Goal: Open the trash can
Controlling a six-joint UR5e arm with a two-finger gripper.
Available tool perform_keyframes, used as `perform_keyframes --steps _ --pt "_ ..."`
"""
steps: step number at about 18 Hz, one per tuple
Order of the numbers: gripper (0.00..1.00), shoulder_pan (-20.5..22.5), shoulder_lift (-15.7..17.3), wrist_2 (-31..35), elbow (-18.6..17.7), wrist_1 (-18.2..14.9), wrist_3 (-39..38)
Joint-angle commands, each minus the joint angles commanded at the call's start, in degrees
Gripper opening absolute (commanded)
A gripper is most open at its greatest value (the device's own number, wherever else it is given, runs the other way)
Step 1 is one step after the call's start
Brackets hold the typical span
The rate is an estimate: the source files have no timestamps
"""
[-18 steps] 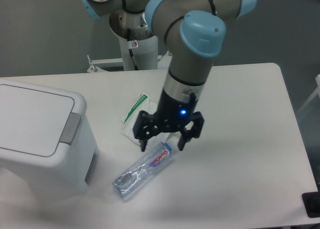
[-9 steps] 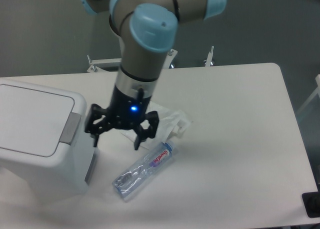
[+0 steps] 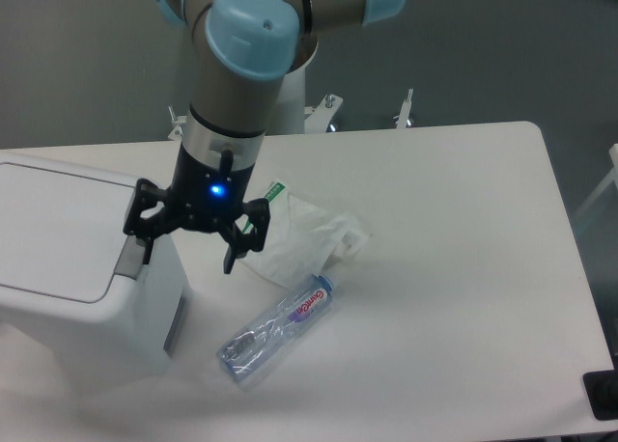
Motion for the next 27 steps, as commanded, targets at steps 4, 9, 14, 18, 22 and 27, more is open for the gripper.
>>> perform_keyframes --steps 4,9,14,18,22,27 --pt "1.00 -0.09 -0.53 0.26 -0.27 0.09 0.00" --pt "1.00 -0.35 -0.53 0.35 -0.27 0.09 0.00" --pt "1.00 -0.35 -0.61 0.35 -0.53 0.18 0.00" --pt "1.00 -0.26 -0.26 0.09 -0.27 0.26 0.09" --pt "1.00 0.44 0.00 0.18 0.17 0.70 0.70" --pt "1.00 5.00 -0.17 0.53 2.37 1.05 0.88"
